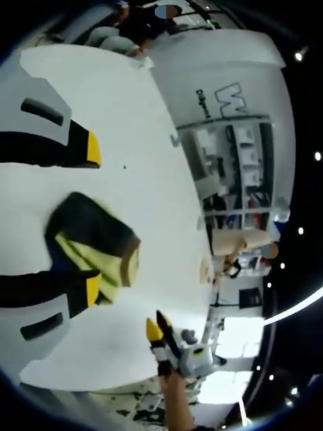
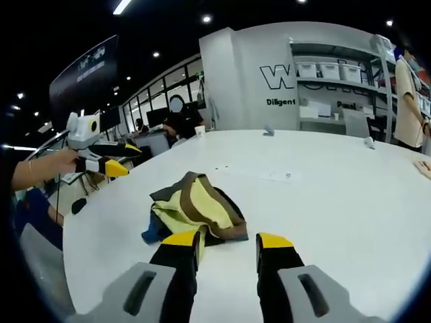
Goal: Fold the garment on the visible template until the final outline fits inside the template.
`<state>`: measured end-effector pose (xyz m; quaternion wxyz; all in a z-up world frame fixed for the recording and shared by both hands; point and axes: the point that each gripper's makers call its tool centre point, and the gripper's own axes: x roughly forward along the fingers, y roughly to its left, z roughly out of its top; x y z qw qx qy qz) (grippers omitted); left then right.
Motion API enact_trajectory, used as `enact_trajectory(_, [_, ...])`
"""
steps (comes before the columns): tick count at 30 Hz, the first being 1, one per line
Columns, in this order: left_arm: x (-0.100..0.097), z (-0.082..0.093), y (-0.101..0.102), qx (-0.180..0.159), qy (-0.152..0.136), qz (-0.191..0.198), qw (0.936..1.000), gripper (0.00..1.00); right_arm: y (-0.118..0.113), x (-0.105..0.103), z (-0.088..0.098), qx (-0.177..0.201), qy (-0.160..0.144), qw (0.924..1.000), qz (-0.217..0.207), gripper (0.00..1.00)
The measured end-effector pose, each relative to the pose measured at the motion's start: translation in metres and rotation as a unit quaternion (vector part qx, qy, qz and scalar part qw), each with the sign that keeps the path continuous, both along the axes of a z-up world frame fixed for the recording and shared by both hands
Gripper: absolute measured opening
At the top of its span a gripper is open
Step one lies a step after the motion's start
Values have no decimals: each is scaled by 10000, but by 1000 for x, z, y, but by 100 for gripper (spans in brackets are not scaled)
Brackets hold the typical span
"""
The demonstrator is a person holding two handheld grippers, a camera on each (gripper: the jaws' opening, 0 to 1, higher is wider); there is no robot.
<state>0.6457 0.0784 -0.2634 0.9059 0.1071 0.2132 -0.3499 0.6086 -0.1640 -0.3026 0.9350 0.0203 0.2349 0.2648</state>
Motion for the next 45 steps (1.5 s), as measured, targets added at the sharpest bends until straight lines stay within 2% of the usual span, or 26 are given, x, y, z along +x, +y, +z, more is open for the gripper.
enact_trajectory(4, [7, -10, -4, -21, 105, 60, 9999, 57, 1, 10, -21, 0, 191, 9998, -92, 27])
enact_trajectory(7, [18, -20, -4, -70, 162, 110, 9998, 55, 1, 18, -29, 41, 240, 9996, -151, 27])
enact_trajectory(10, [22, -26, -8, -119, 205, 61, 9997, 50, 1, 21, -33, 41, 295, 9994, -199, 27])
enact_trajectory(12, [32, -43, -9, -120, 274, 5, 9996, 48, 4, 25, -35, -10, 341, 9992, -211, 27])
enact_trajectory(17, [38, -59, -13, 45, 267, -92, 9996, 39, 8, 33, -47, 14, 414, 9989, -212, 26])
enact_trajectory(20, [40, -61, -18, 47, 291, -187, 9994, 31, 11, 38, -49, 19, 456, 9988, -199, 26])
enact_trajectory(23, [46, -58, -27, -61, 216, -281, 9994, 23, 15, 37, -58, -210, 538, 9983, -89, 27])
enact_trajectory(28, [49, -69, -40, 106, 284, -682, 9972, 34, 16, 42, -65, -188, 554, 9982, -120, 27])
enact_trajectory(31, [49, -76, -46, 211, 327, -813, 9959, 33, 18, 43, -65, -181, 565, 9982, -50, 27])
enact_trajectory(35, [48, -85, -48, 166, 416, -728, 9963, 31, 19, 45, -73, -198, 595, 9980, -60, 26])
enact_trajectory(39, [48, -84, -47, 53, 466, -633, 9969, 30, 21, 44, -75, -59, 662, 9977, -92, 25])
enact_trajectory(42, [46, -84, -49, 31, 484, -631, 9968, 28, 22, 46, -79, -46, 701, 9975, -59, 19])
enact_trajectory(45, [42, -86, -49, -88, 645, -539, 9964, 18, 25, 45, -80, -65, 720, 9974, -59, 14])
